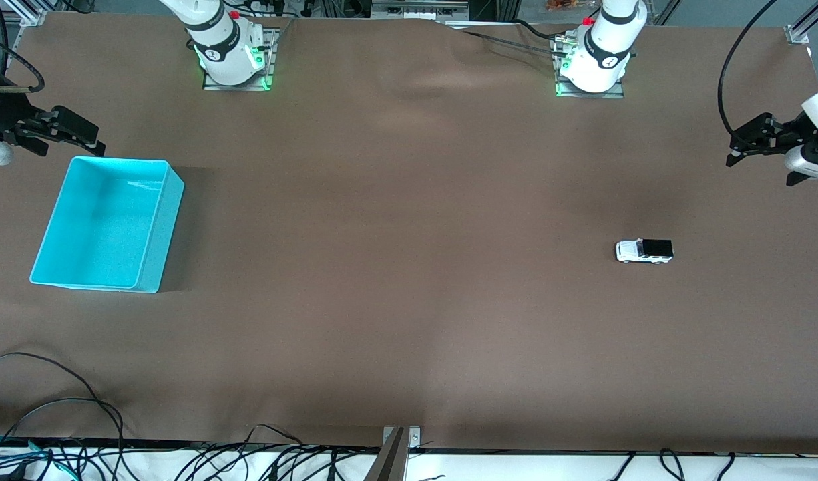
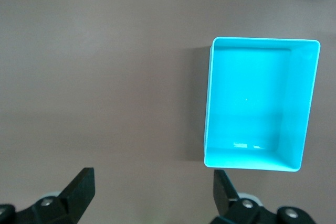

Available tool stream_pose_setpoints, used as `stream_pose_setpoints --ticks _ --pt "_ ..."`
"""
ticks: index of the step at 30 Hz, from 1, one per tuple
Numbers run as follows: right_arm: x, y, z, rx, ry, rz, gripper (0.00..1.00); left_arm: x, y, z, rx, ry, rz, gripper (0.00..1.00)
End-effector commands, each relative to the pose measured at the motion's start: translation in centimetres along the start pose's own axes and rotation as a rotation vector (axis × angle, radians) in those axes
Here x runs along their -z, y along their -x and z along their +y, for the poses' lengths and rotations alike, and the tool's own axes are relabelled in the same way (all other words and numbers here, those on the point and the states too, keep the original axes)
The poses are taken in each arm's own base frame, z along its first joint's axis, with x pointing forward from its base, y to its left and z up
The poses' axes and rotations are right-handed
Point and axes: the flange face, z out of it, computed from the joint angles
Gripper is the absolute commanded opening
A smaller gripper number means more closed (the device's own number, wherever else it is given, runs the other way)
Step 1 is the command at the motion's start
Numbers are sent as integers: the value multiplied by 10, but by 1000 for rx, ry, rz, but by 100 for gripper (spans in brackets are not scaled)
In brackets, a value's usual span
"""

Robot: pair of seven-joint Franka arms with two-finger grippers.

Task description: Wind and store white jeep toy

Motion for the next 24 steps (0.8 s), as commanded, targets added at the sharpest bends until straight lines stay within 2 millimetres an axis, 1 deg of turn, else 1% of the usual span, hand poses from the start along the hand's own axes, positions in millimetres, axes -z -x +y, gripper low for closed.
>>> stream_pose_setpoints --ticks 1,3,6,16,18,24 --pt "5 -3 0 16 -18 4 100 -15 -1 -14 -157 2 7 100" --pt "5 -3 0 16 -18 4 100 -19 0 -20 -194 5 3 100" --pt "5 -3 0 16 -18 4 100 -31 -2 -27 -248 17 -11 100" --pt "5 -3 2 12 -18 4 100 -83 -5 -36 -464 2 11 100" --pt "5 -3 2 12 -18 4 100 -97 -5 -36 -511 3 11 100" --pt "6 -3 2 12 -18 6 100 -153 -5 -39 -600 36 -17 100"
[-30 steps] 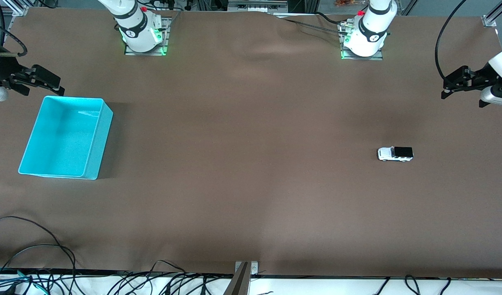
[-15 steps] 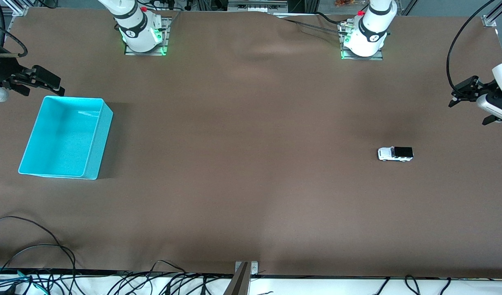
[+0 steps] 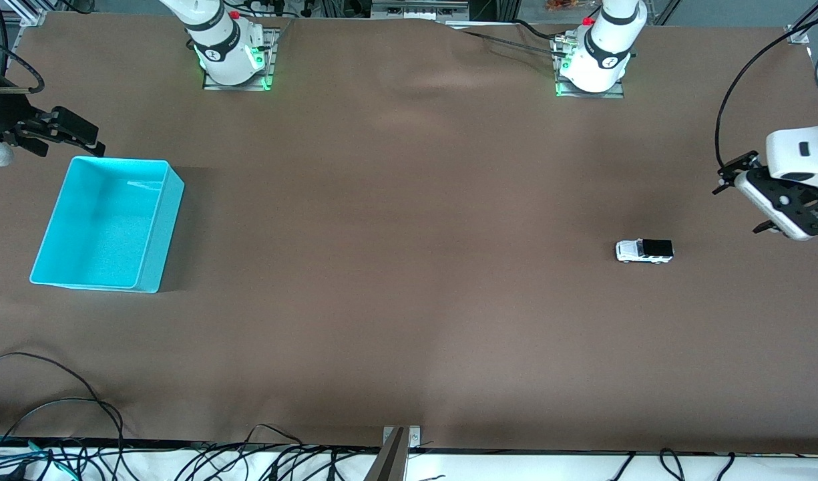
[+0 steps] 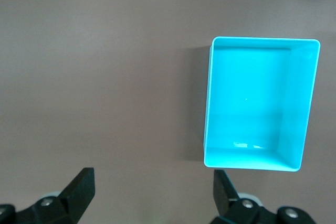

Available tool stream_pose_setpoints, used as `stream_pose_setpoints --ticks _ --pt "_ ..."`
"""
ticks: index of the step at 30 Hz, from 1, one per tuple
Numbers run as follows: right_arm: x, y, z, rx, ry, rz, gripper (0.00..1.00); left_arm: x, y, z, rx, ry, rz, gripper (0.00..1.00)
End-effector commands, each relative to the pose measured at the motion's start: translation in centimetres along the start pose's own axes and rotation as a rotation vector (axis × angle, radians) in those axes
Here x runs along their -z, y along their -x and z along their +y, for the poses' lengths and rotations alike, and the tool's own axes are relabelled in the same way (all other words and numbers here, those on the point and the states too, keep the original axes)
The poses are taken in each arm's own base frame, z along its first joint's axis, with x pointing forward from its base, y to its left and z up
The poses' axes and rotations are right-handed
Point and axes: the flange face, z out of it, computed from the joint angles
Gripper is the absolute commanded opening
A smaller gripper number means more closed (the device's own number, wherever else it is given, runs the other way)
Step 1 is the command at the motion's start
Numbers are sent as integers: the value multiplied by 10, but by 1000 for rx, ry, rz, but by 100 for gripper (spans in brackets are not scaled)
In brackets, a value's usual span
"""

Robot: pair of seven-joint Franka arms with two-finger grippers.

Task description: Wind and store white jeep toy

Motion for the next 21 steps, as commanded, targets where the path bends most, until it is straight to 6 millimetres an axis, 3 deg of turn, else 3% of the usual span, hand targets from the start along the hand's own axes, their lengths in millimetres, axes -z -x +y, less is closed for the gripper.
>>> stream_pose_setpoints --ticks 1,8,16,21 --pt "5 -3 1 13 -18 4 100 -49 5 -1 -95 27 -6 100" --pt "5 -3 1 13 -18 4 100 -92 6 0 -186 44 -10 100" --pt "5 -3 1 13 -18 4 100 -158 4 -16 -359 74 -10 100" --pt "5 -3 1 13 -18 4 100 -188 1 -24 -456 61 1 100"
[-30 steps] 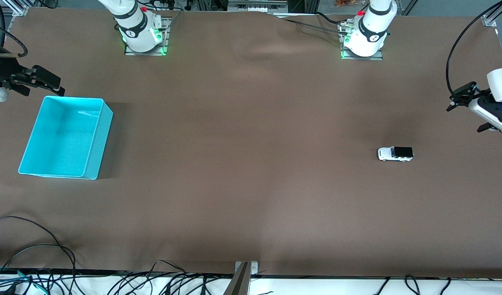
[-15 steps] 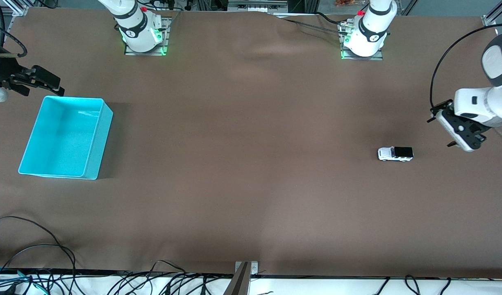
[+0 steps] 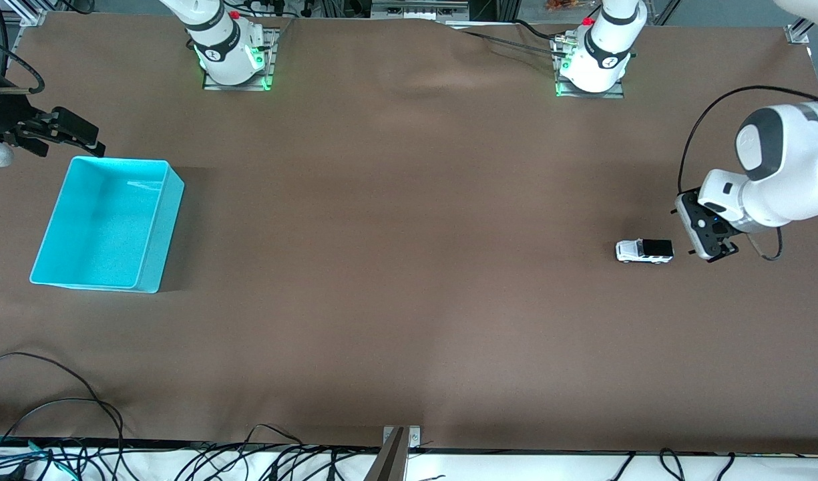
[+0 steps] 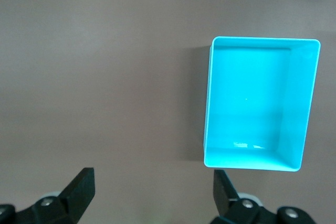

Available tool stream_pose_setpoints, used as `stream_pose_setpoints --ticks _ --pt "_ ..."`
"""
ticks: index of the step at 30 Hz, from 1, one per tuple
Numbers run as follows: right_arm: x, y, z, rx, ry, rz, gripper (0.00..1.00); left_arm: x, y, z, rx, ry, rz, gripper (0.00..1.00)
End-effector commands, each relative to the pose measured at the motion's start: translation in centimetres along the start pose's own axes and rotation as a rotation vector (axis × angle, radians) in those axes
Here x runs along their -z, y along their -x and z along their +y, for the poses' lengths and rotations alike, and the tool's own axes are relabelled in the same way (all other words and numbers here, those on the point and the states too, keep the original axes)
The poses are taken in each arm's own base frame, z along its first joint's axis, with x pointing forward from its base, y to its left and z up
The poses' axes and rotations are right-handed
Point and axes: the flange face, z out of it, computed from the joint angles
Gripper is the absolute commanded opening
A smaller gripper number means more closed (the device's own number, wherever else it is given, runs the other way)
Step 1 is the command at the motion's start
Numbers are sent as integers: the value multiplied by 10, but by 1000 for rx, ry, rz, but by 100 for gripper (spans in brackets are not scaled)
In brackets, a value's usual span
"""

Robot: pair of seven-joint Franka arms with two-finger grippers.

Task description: Wind and store white jeep toy

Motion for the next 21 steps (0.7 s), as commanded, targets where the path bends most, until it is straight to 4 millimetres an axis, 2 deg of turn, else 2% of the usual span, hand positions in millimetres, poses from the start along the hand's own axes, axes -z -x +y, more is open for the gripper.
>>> stream_pose_setpoints --ticks 1,8,11,21 --pt "6 -2 1 13 -18 5 100 -31 5 -14 -120 -13 11 100" --pt "6 -2 1 13 -18 5 100 -68 9 -19 -227 -36 18 100" --pt "6 -2 1 14 -18 7 100 -89 20 -18 -228 -12 27 100" --pt "6 -2 1 13 -18 5 100 -100 21 -16 -307 3 49 100"
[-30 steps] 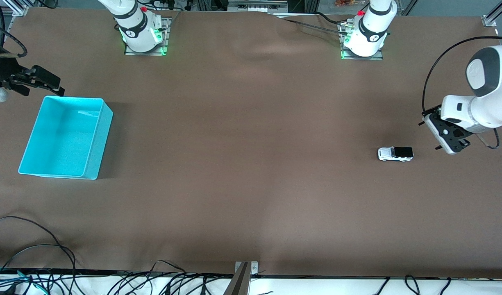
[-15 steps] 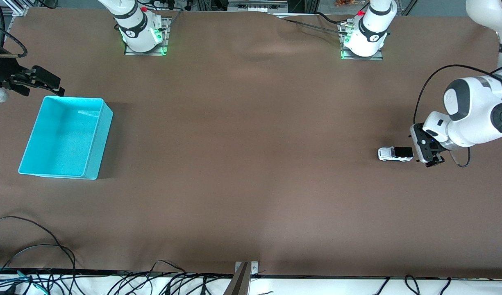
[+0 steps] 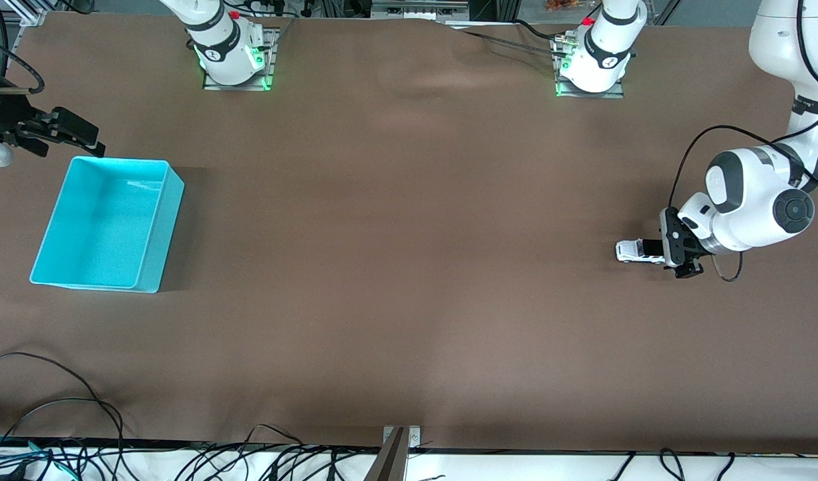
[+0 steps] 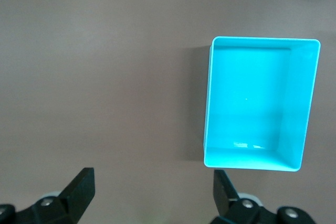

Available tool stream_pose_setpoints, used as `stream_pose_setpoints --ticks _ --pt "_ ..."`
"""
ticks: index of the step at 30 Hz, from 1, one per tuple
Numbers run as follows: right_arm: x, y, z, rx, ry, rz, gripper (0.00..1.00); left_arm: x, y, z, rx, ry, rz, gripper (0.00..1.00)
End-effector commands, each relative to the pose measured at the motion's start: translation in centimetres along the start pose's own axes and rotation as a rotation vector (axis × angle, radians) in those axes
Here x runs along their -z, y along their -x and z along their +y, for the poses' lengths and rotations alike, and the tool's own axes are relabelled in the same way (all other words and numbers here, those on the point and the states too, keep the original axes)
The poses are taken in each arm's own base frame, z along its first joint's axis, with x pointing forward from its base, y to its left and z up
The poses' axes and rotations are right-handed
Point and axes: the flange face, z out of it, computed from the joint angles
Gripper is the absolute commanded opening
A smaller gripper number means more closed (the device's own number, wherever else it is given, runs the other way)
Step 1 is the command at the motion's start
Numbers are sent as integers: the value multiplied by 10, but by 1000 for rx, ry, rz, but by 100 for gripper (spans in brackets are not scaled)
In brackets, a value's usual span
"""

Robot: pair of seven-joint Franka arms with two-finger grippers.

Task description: Wind and store white jeep toy

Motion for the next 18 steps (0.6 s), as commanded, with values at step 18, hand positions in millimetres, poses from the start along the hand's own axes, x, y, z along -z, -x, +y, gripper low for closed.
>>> stream_pose_setpoints --ticks 18 --pt "5 -3 1 14 -17 4 100 -25 -24 13 -61 -22 69 100"
